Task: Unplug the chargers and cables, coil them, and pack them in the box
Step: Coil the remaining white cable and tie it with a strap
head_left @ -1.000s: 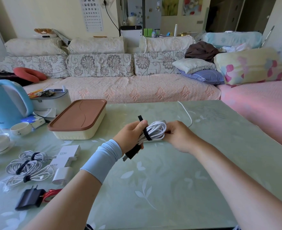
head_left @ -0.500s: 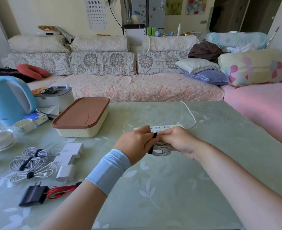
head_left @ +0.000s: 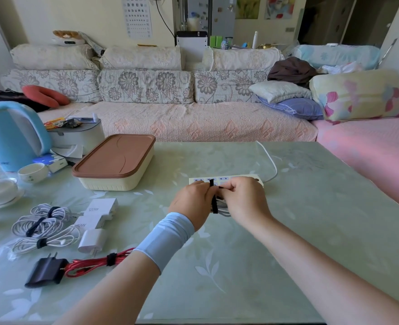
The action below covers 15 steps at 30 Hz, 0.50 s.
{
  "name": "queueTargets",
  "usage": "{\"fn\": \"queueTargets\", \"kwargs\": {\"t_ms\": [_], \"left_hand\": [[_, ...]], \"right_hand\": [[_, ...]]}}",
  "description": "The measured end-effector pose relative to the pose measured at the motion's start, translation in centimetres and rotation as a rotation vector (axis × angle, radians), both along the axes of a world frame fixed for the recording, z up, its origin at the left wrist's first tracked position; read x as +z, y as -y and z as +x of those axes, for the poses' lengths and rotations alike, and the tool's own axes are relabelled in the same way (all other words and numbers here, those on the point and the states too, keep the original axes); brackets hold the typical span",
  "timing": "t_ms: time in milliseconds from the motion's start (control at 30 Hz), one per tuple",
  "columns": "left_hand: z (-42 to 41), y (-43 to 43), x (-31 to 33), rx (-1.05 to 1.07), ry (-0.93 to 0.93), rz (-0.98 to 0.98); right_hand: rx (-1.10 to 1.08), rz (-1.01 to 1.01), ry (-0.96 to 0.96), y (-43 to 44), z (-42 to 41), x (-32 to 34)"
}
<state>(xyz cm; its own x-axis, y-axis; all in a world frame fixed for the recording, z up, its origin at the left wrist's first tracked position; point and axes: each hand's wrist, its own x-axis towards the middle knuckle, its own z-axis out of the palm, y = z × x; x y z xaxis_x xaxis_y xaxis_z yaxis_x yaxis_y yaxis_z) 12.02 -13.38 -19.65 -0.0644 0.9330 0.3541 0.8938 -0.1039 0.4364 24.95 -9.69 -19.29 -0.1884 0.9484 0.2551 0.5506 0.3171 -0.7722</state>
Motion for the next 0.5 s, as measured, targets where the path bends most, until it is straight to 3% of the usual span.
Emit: {"fn": "queueTargets", "kwargs": {"t_ms": [100,267,500], "left_hand": [[0.3,0.1,0.4,0.090,0.109,-0.123],[0.3,0.1,0.4,0.151,0.266,-0.255],[-1.4,-0.7,-0.1,0.139,0.461,-0.438]], "right_hand": [[-0.010,0.150,0.060,0.4,-0.4,-0.3],[0.019,0.206,0.052,0.2,-0.6,-0.5],[0.261,0.673,0.178,1.2,-1.6,-1.7]]}}
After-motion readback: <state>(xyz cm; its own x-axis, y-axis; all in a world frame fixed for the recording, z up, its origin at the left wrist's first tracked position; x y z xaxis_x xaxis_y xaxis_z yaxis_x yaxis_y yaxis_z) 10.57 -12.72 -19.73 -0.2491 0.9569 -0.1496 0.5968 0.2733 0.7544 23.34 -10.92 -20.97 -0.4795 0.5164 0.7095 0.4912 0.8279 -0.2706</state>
